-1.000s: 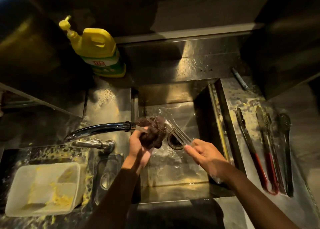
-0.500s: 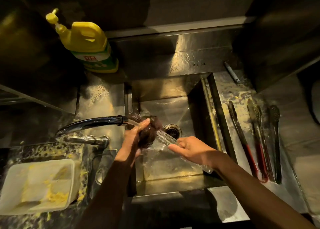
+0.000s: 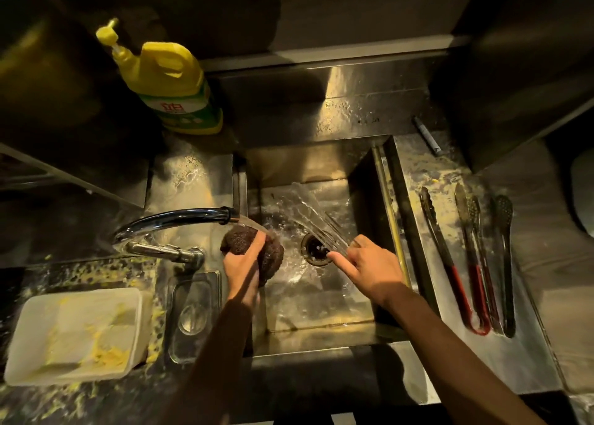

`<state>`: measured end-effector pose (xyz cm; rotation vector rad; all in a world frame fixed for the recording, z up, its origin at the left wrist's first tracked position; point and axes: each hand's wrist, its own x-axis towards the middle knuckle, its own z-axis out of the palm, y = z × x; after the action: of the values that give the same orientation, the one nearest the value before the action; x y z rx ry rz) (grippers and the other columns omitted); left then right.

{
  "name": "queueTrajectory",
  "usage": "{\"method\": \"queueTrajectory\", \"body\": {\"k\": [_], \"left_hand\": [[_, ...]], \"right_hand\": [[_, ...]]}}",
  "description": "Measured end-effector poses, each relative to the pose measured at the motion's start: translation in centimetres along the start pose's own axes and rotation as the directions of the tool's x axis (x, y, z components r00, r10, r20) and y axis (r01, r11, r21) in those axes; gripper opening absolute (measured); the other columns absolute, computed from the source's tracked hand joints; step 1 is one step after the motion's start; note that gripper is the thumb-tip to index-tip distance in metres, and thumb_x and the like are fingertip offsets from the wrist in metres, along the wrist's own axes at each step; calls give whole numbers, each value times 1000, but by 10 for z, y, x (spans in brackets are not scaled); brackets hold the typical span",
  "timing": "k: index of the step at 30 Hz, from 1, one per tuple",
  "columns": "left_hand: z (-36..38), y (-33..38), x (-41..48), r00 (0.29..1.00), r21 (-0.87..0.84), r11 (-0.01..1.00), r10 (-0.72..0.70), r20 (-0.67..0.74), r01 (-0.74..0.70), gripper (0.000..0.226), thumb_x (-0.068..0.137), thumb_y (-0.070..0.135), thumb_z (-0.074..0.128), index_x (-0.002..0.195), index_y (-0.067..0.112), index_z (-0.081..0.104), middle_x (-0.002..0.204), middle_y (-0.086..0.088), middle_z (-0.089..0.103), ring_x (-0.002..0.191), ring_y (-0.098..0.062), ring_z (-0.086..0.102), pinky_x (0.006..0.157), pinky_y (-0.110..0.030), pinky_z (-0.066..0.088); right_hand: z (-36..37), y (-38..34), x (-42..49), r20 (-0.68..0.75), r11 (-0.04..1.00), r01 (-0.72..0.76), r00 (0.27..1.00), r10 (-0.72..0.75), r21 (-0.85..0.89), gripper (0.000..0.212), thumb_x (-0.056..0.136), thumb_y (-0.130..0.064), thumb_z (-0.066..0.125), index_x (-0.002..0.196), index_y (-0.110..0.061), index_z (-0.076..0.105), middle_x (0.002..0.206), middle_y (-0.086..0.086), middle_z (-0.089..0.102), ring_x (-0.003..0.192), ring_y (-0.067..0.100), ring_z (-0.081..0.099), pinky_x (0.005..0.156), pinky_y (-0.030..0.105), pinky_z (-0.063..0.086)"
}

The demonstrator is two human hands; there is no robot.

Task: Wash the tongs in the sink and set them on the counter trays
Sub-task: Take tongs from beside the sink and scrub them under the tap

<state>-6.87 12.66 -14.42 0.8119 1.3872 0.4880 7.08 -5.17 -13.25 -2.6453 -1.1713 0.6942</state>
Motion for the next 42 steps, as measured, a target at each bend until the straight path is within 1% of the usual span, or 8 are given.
{"method": "queueTrajectory", "body": {"k": [5,9,12,20,23,31,38,42], "left_hand": [[7,-4,-21,994,28,997,-76,79,74,42,77,22,83,113,8,66,106,-13,74,96,-28,72,94,-48,56],[17,-2,-41,986,88,987,-140,88,132,56,73,23,86,119,1,62,109,-16,71,95,-30,70,91,-45,57],[19,-3,-58,988,96,991,-104,112,93,56,77,21,83,124,0,60,109,-15,71,89,-27,71,66,-29,60],[30,4,-112,988,87,996,-17,154,3,27,86,13,74,110,3,68,96,-13,73,83,-24,72,54,-23,54],[34,7,-127,980,67,997,34,194,-48,11,84,12,75,95,11,72,94,-11,75,90,-29,73,62,-30,58],[35,23,-164,962,62,990,108,250,-127,29,76,22,83,103,18,73,102,-12,77,94,-33,74,87,-55,57],[53,71,-192,886,143,934,250,390,-326,29,76,21,83,101,13,70,95,-8,74,87,-26,71,66,-25,59],[72,109,-216,804,97,912,296,516,-398,25,78,21,81,100,17,71,92,-8,76,83,-22,74,69,-31,60]], "right_hand": [[-1,-3,-5,22,998,-52,998,51,35,52,98,-62,38,85,-21,66,90,-5,46,76,19,58,62,30,38],[-5,-4,-7,14,957,-65,998,64,282,42,100,-54,44,81,-19,58,86,-4,49,76,17,55,67,31,37],[-10,2,-14,9,867,-28,1000,27,497,35,101,-45,50,86,-15,61,89,-4,51,79,15,54,75,33,42],[-33,23,-30,-92,898,145,989,-117,415,24,102,-36,52,98,-23,72,109,-8,54,103,12,42,89,32,36],[-46,25,-33,-122,849,199,980,-160,489,25,101,-36,54,96,-22,73,113,-7,53,107,14,47,91,34,42],[-82,31,-54,-249,764,319,945,-211,561,22,96,-38,61,104,-20,69,112,-8,59,108,13,57,95,42,51],[-148,28,-88,-428,759,438,873,-233,482,12,94,-46,60,95,-35,58,107,-11,59,104,6,57,89,32,49],[-191,23,-106,-542,782,434,827,-148,448,18,92,-46,60,95,-29,63,105,-13,61,103,6,58,88,37,51]]}}
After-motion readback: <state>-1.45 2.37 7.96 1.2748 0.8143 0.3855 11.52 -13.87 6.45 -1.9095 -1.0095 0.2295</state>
